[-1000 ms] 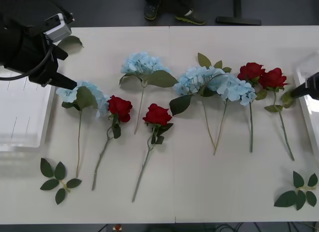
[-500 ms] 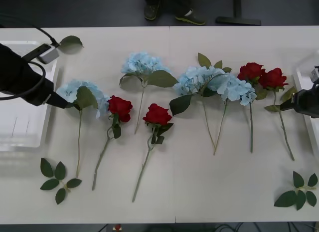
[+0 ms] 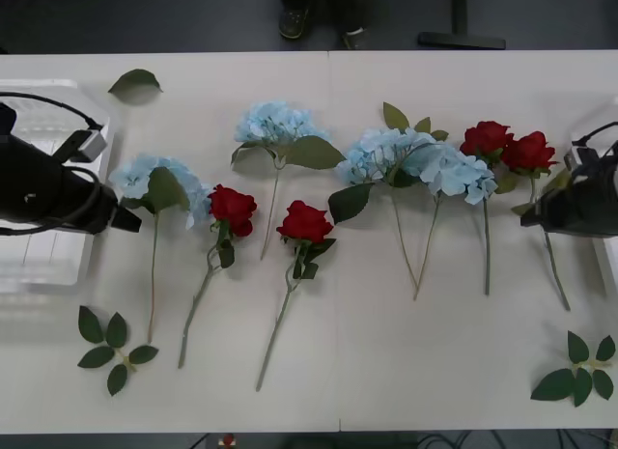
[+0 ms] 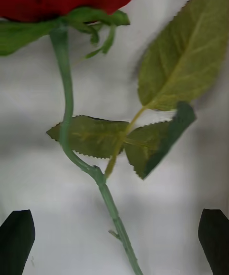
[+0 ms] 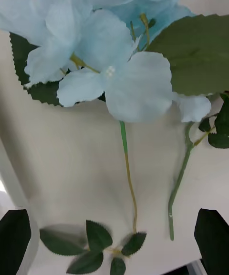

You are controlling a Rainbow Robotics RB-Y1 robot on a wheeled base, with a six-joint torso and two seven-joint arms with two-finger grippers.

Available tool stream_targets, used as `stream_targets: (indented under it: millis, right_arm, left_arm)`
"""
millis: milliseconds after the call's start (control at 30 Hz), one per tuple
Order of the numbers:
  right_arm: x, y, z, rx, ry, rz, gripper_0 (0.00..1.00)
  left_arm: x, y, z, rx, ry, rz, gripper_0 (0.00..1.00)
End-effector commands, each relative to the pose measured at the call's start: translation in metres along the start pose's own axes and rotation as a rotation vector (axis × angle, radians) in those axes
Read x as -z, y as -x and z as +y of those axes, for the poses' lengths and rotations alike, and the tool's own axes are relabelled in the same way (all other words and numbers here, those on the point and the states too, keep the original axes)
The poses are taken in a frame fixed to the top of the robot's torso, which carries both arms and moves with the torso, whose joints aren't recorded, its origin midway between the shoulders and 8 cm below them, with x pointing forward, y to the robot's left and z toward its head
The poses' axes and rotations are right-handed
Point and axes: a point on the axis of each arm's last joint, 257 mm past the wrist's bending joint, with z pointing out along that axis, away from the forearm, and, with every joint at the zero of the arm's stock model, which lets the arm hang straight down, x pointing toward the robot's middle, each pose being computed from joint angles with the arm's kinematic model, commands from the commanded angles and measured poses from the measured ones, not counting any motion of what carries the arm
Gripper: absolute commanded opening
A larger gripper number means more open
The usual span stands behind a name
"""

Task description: Place the red flowers into the right box and the blue flowers into the left box. If a person shows an open palm, hand one flower to the person first, then continue sorting.

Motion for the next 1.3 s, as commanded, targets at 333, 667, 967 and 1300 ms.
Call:
stream_targets:
  millis: [333, 667, 967, 1300]
  right_arm:
    - [-0.012, 0.022, 0.023, 0.043, 0.026, -0.068, 1.0]
    - [-0.02, 0.02, 0.025, 0.077, 0.012, -0.081, 0.08]
    - [-0.024, 0.018, 0.024, 0.1, -0.003, -0.089, 0.0]
    - [-0.022, 0.024, 0.026, 0.108, -0.002, -0.102, 0.0]
  left_arm:
    - [-0.047, -0.005, -0.006, 0.107, 0.113, -0.028, 1.0]
    - [-0.077, -0.006, -0.017, 0.166, 0.152, -0.047, 1.0]
    - [-0.094, -0.006, 0.005, 0.176, 0.193, -0.071, 1.0]
    - [-0.095, -0.011, 0.017, 0.159, 0.249, -0.067, 1.0]
